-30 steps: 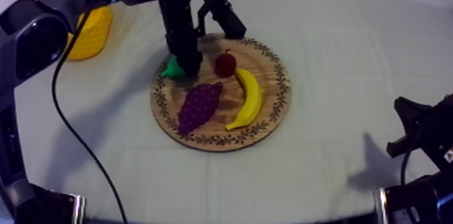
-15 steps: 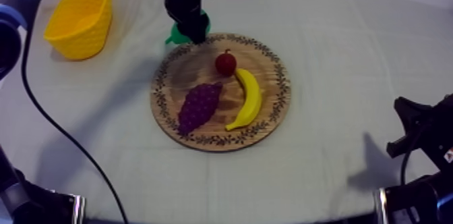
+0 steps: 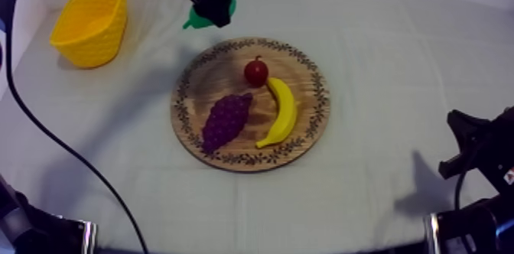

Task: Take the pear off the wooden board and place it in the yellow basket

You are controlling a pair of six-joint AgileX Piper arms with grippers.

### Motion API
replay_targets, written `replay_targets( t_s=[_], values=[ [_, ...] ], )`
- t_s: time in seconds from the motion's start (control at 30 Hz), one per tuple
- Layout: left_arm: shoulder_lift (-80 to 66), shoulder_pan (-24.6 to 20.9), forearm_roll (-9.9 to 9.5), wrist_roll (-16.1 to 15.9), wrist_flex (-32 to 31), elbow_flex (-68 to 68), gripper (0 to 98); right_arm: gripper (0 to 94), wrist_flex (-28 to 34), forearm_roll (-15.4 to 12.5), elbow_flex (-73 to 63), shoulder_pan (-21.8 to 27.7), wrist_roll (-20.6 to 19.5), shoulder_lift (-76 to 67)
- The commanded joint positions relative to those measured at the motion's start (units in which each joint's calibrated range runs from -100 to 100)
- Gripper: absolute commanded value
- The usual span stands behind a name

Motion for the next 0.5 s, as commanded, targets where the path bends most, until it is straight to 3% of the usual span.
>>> replay_targets(
  t_s=[0.0, 0.47],
  values=[
    [-0.09, -0.57, -0.03, -0.06, -0.06, -0.12, 45.1, 0.4, 0.04, -0.01, -0.05, 0.01, -0.01, -0.04],
    [-3.00, -10.46, -0.97, -0.59, -0.13, -0.59, 43.8, 0.4, 0.04, -0.01, -0.05, 0.01, -0.01, -0.04]
  ],
)
